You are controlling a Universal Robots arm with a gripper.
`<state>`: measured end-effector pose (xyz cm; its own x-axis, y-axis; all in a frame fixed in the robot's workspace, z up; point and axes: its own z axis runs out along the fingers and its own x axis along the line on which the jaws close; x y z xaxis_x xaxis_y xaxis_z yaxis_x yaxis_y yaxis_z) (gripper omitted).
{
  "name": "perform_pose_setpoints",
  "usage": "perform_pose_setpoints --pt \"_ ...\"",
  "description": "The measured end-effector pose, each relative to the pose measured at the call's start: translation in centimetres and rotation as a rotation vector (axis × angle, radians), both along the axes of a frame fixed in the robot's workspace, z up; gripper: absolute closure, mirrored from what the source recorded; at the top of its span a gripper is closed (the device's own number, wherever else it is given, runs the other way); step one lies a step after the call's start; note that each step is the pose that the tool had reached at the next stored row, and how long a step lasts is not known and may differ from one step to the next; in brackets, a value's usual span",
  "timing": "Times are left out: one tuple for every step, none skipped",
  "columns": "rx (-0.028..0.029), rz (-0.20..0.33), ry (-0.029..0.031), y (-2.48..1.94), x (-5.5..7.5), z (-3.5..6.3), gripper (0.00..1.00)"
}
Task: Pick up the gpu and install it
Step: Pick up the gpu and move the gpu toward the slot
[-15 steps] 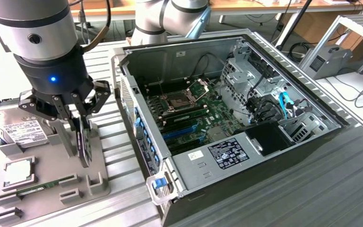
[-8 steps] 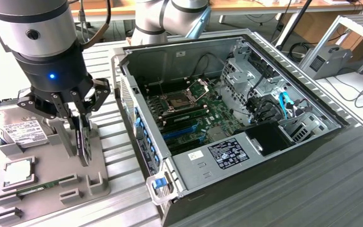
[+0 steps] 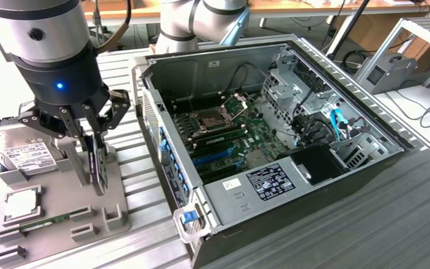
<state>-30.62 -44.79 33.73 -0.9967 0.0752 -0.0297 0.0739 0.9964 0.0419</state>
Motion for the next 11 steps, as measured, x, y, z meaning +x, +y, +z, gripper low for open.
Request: perform_pose_setpoints --pt "0.0000 0.000 0.0000 0.00 0.00 0.06 0.74" --pt "0.0000 0.000 0.0001 0.00 0.00 0.14 0.74" --pt "-0.0001 0.000 0.0001 0.00 0.00 0.20 0.74" --pt "-0.0001 0.000 0.0001 0.00 0.00 0.27 0.74" --pt "-0.0001 0.000 0.0001 0.00 0.00 0.33 0.74" --pt "0.0000 0.000 0.0001 0.00 0.00 0.40 0.74" --pt "-0.0001 0.000 0.0001 0.00 0.00 0.46 0.74" --pt "0.0000 0.000 0.0000 0.00 0.00 0.53 0.74" --pt "-0.0001 0.000 0.0001 0.00 0.00 0.60 0.74" --pt "-0.0001 0.000 0.0001 0.00 0.00 0.67 0.74" --pt "0.0000 0.000 0.0000 0.00 0.00 0.74 0.74"
